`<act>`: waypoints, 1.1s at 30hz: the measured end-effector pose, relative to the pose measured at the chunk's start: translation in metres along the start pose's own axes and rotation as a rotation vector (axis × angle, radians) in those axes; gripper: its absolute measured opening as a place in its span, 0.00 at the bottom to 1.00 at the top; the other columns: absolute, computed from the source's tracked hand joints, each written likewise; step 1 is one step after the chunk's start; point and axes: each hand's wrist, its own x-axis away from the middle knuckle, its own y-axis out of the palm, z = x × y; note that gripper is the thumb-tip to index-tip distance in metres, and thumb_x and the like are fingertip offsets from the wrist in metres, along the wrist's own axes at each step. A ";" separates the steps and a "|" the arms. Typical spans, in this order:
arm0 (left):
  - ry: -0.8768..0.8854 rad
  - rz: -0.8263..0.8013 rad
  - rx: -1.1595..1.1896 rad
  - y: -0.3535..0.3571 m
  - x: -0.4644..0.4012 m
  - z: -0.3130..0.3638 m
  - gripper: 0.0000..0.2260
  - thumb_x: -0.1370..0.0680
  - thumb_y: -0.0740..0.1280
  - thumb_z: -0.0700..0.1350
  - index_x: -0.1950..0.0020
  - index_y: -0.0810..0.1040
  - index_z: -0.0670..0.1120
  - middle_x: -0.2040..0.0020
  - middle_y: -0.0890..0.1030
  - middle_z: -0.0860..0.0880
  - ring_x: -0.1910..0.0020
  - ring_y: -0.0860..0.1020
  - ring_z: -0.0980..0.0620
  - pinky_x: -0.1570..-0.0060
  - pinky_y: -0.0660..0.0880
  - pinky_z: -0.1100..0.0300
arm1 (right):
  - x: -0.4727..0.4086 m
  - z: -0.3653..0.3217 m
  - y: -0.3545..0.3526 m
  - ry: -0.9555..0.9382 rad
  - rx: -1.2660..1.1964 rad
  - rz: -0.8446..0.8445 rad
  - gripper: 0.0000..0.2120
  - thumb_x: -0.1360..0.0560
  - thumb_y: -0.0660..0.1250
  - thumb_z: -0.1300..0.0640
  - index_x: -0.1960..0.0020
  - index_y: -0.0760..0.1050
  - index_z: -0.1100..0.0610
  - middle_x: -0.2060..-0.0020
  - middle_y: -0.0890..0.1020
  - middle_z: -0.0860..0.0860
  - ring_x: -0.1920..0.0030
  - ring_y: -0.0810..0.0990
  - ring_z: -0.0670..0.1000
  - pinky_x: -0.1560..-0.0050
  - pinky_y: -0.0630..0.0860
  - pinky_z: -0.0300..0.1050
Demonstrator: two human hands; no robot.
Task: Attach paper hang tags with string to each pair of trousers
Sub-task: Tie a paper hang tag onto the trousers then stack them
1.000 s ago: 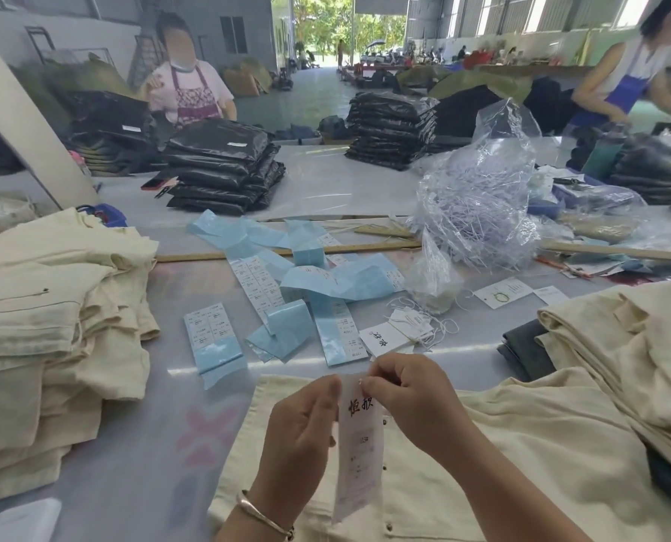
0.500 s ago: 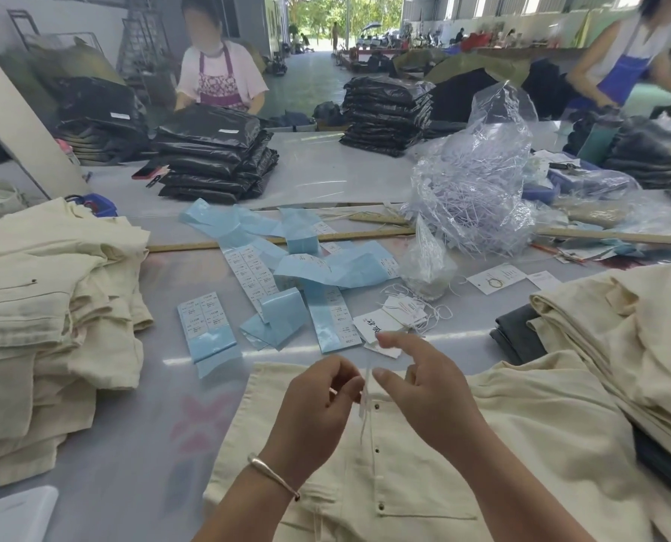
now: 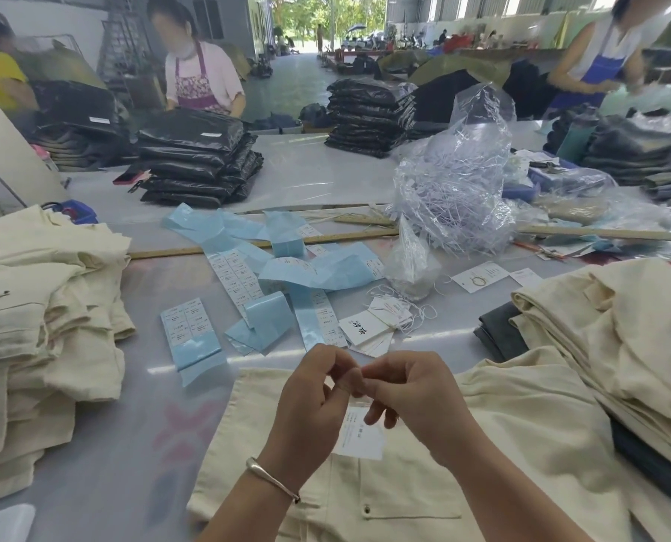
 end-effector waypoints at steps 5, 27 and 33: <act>-0.094 0.103 0.000 -0.008 0.003 -0.019 0.07 0.22 0.68 0.39 0.54 0.79 0.52 0.58 0.81 0.56 0.56 0.79 0.56 0.64 0.71 0.68 | -0.012 0.005 -0.005 -0.020 0.012 0.219 0.08 0.29 0.73 0.67 0.65 0.81 0.57 0.74 0.79 0.52 0.75 0.75 0.48 0.71 0.71 0.41; -0.809 -0.153 0.283 -0.034 0.079 -0.102 0.17 0.29 0.70 0.37 0.43 0.74 0.50 0.62 0.78 0.48 0.64 0.74 0.53 0.63 0.71 0.61 | -0.011 0.113 0.056 -0.281 0.935 -0.379 0.06 0.26 0.68 0.53 0.53 0.84 0.50 0.59 0.74 0.46 0.52 0.76 0.51 0.57 0.67 0.42; -0.665 -0.254 0.155 -0.038 0.104 -0.093 0.17 0.37 0.69 0.35 0.51 0.79 0.49 0.67 0.78 0.58 0.67 0.74 0.60 0.63 0.72 0.67 | 0.001 0.123 0.061 -0.199 0.734 -0.315 0.03 0.31 0.74 0.59 0.59 0.85 0.53 0.62 0.81 0.48 0.57 0.77 0.47 0.56 0.71 0.40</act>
